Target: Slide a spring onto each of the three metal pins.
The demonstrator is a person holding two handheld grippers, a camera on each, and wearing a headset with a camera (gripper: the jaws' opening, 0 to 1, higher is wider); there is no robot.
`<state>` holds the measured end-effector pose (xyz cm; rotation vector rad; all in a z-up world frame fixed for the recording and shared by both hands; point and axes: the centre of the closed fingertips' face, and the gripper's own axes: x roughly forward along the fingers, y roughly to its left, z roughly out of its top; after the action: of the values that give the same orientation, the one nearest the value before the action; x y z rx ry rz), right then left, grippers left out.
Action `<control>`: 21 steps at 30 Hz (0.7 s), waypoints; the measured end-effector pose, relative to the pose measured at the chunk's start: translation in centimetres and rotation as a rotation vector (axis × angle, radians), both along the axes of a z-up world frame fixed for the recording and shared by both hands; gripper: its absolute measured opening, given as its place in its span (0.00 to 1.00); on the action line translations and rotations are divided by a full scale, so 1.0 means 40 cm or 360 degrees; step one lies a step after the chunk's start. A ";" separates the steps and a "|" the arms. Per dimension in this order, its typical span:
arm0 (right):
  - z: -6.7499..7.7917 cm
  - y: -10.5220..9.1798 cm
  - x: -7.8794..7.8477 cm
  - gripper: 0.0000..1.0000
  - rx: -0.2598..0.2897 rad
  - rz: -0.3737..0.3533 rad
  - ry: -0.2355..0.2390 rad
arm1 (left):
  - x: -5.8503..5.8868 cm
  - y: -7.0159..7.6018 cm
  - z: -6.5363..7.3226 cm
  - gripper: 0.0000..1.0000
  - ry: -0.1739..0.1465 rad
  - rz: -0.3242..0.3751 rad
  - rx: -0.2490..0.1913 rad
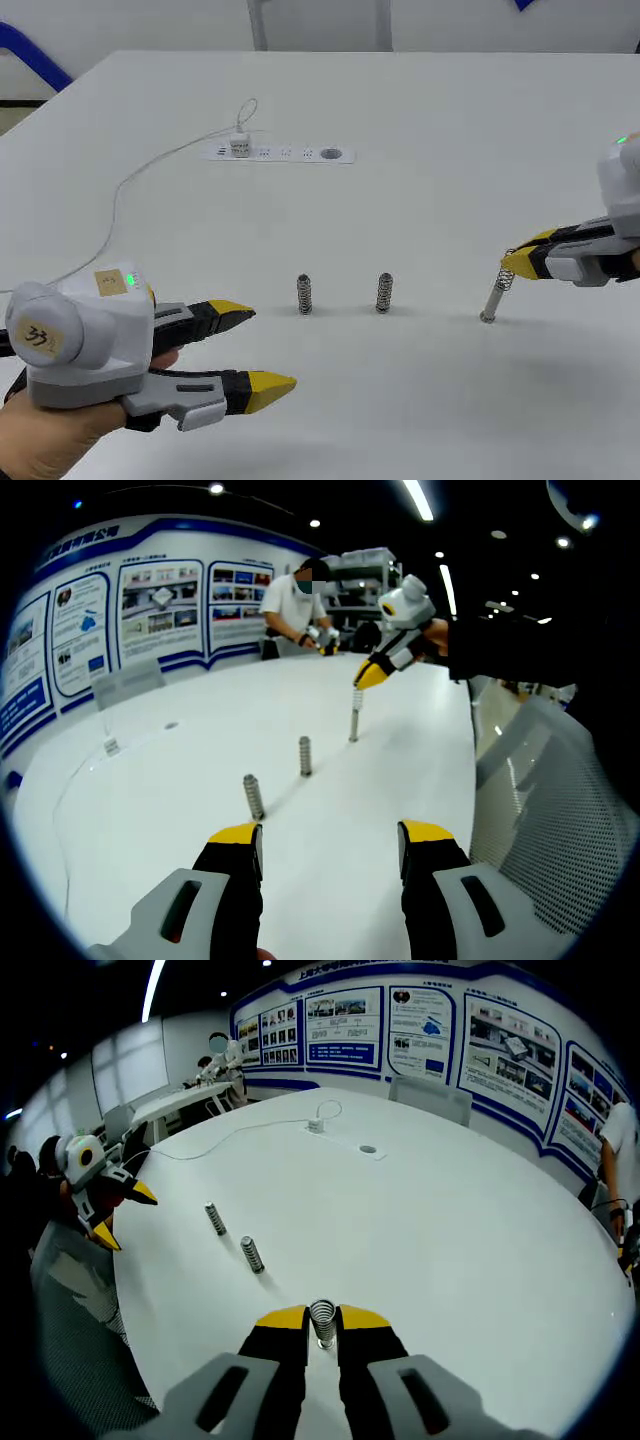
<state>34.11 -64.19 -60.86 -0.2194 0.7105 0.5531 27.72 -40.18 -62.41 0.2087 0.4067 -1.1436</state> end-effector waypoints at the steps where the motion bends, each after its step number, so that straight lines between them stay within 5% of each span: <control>1: -0.001 0.001 0.000 0.12 0.0002 0.0000 0.0000 | -0.001 0.000 0.000 0.56 0.0002 0.0000 0.0000; 21: -0.055 0.000 0.008 0.12 0.0019 -0.0029 0.0040 | 0.003 0.003 -0.008 0.56 0.0023 0.0012 0.0007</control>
<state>34.44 -64.17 -63.06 -0.1946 0.7330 0.5433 27.82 -40.05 -62.73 0.2028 0.4226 -1.1373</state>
